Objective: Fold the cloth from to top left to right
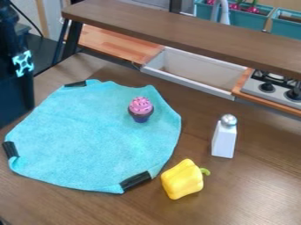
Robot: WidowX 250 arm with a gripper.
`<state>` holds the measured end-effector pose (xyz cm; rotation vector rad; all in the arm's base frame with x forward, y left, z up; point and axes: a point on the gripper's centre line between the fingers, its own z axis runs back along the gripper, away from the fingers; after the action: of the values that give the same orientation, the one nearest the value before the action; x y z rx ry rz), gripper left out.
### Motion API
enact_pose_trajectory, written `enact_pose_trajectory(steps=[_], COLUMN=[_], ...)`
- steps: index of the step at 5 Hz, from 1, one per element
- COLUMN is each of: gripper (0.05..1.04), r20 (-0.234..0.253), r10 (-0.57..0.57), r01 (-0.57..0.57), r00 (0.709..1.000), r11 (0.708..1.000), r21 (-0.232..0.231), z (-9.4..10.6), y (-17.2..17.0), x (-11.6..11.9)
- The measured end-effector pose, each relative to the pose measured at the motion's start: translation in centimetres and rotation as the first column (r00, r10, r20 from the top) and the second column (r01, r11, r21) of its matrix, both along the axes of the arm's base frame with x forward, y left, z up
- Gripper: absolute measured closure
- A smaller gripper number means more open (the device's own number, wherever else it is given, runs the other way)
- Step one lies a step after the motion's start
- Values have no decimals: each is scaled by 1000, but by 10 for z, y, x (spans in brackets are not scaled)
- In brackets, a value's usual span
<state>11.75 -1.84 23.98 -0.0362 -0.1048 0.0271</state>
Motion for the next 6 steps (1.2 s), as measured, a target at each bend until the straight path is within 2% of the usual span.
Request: enact_pose_trajectory(steps=[4, 5, 6], gripper=[83, 83, 83], r20=[0, -80, -100], r10=[6, 275, 437], r01=[-6, -274, -433], r00=[1000, 958, 894], r11=[1000, 961, 900], r21=[-1, 29, 55], z=[-3, -58, -83], y=[0, 38, 69], x=[1, 52, 82])
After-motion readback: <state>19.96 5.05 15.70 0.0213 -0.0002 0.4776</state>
